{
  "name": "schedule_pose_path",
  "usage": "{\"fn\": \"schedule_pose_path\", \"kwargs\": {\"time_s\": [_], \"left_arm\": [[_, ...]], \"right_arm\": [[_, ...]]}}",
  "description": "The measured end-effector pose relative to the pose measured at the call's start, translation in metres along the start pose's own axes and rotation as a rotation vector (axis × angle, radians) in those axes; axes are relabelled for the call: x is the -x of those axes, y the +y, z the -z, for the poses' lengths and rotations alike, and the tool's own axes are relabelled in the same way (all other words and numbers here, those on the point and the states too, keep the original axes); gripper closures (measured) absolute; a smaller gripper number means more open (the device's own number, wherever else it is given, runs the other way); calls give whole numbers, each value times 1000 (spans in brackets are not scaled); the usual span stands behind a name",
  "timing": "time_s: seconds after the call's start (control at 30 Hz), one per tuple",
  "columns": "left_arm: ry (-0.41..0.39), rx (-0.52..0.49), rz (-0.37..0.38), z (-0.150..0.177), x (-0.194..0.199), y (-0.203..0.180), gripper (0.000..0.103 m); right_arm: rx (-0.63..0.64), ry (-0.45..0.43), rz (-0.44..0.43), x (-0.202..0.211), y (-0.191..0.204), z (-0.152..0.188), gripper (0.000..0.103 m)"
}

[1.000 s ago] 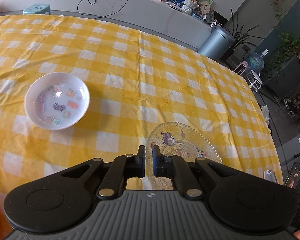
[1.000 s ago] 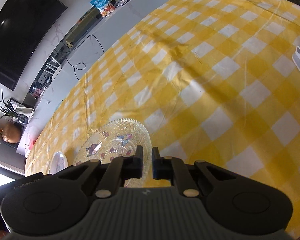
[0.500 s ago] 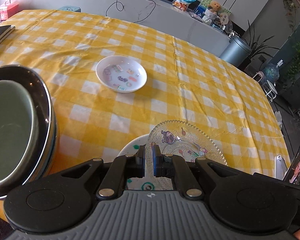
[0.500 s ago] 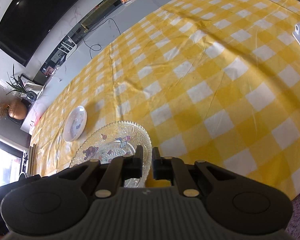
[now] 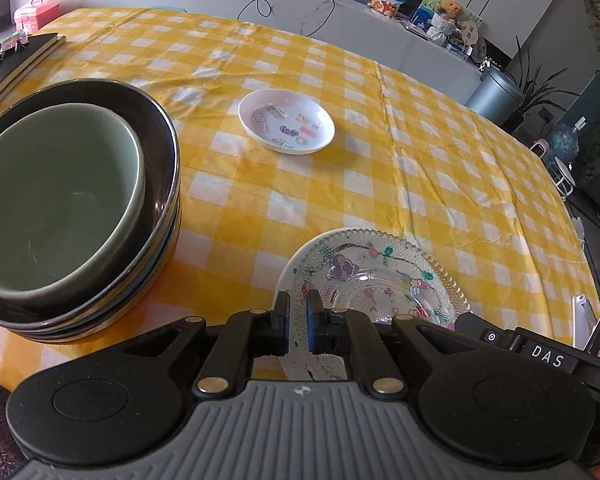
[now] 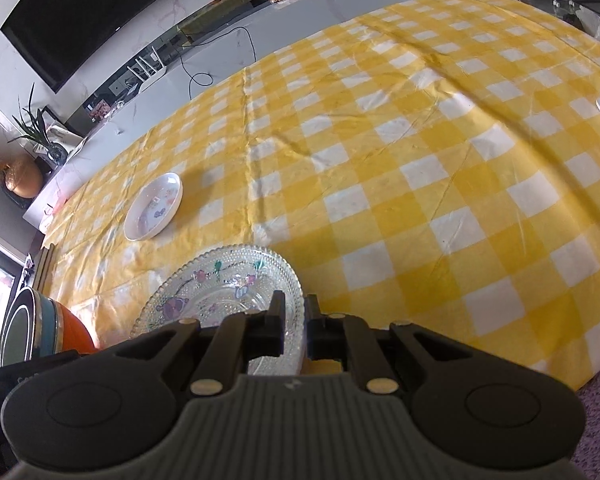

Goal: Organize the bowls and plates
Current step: 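Carry the glass plate with the left gripper onto the painted plate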

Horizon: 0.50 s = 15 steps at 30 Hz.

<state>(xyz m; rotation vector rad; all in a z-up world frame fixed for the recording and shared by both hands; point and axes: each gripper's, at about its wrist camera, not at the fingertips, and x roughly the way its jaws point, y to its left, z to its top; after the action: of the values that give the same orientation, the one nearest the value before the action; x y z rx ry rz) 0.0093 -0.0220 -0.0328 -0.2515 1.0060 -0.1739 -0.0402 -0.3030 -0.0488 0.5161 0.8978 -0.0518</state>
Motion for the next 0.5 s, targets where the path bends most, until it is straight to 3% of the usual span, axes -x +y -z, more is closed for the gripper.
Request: {"fn": "schedule_pose_path", "kwargs": {"time_s": [0.5], "left_arm": [[-10, -72, -68, 6, -1, -5, 95]], "right_arm": [[197, -27, 120, -5, 27, 11, 95]]}}
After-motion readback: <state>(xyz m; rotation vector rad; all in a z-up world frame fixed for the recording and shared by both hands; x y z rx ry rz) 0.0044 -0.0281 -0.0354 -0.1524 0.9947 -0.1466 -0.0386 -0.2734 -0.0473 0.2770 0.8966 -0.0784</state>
